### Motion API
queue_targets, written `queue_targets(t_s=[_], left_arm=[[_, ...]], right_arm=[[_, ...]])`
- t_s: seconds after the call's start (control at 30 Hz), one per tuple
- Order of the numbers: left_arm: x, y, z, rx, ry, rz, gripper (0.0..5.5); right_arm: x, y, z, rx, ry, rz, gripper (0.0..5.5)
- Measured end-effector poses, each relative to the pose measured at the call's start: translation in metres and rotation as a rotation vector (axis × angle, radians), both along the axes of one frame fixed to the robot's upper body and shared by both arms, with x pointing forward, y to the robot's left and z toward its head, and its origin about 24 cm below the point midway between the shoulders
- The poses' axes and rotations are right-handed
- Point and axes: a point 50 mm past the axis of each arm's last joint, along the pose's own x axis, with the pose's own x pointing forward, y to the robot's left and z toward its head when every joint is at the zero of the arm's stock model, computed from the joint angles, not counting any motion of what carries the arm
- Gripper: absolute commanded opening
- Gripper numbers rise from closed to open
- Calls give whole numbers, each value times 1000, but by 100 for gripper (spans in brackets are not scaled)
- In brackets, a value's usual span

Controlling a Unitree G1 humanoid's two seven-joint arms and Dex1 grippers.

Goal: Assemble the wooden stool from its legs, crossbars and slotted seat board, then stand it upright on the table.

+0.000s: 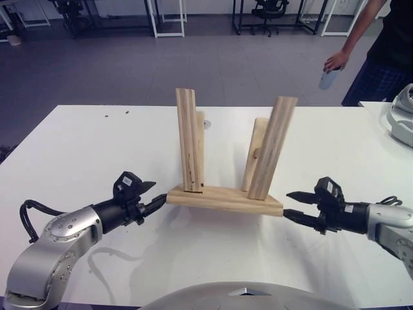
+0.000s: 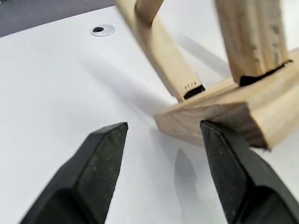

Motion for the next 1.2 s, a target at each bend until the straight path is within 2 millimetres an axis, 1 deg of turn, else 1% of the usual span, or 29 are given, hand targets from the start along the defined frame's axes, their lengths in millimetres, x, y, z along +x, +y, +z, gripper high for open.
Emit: queue_targets(t_s=[0.07, 0.2, 0.23, 0.27, 0.3, 0.33, 0.37, 0.4, 0.43, 0.5, 0.57, 0.63, 0.7, 0.77, 0.8, 0.87, 0.9, 0.97, 1.0, 1.2], left_arm=[[-2, -1, 7, -10, -9, -41, 290], [-1, 3, 4, 33, 9, -81, 290], [-3, 8, -5, 47, 57, -100, 290], [-3, 12, -9, 80, 63, -109, 290], [-1, 23, -13, 160, 71, -106, 290], [-1, 38, -18, 264, 100, -116, 290], [-2, 46, -20, 328, 116, -133, 290], [-3, 47, -22, 333, 125, -171, 290], [-3, 44, -21, 319, 128, -231, 290], [2, 32, -15, 262, 98, -353, 290], [13, 15, -6, 200, 37, -468, 290], [21, 4, -6, 166, 24, -534, 290], [28, -2, -9, 173, 16, -570, 290], [30, -8, -11, 163, 22, -609, 261], [30, -10, -12, 159, 24, -628, 238], [30, -13, -12, 154, 20, -651, 203], [32, -14, -11, 157, 10, -658, 176], [35, -15, -10, 171, -22, -673, 149], [37, -16, -10, 175, -33, -685, 149], [40, -20, -11, 160, -41, -703, 147]], right_arm=[[4, -4, 9, -19, -37, -6, 307], [5, -4, 6, -28, -43, 5, 307], [4, -2, -1, -42, -27, 20, 307], [4, -3, -5, -59, -28, 27, 307], [5, -7, -8, -102, -38, 29, 307], [5, -16, -12, -190, -30, 35, 307], [5, -23, -16, -255, -21, 38, 307], [5, -25, -17, -277, -28, 60, 307], [5, -26, -19, -289, -23, 94, 307], [7, -21, -22, -279, -22, 177, 307], [18, -5, -17, -230, -80, 270, 307], [29, 9, -15, -182, -119, 334, 307], [35, 19, -15, -157, -138, 384, 307], [36, 26, -17, -137, -132, 413, 307], [35, 28, -19, -127, -120, 433, 287], [35, 31, -19, -125, -111, 458, 249], [35, 31, -19, -124, -109, 466, 220], [35, 31, -18, -128, -125, 473, 179], [37, 30, -17, -139, -131, 473, 166], [43, 28, -15, -157, -127, 507, 162]])
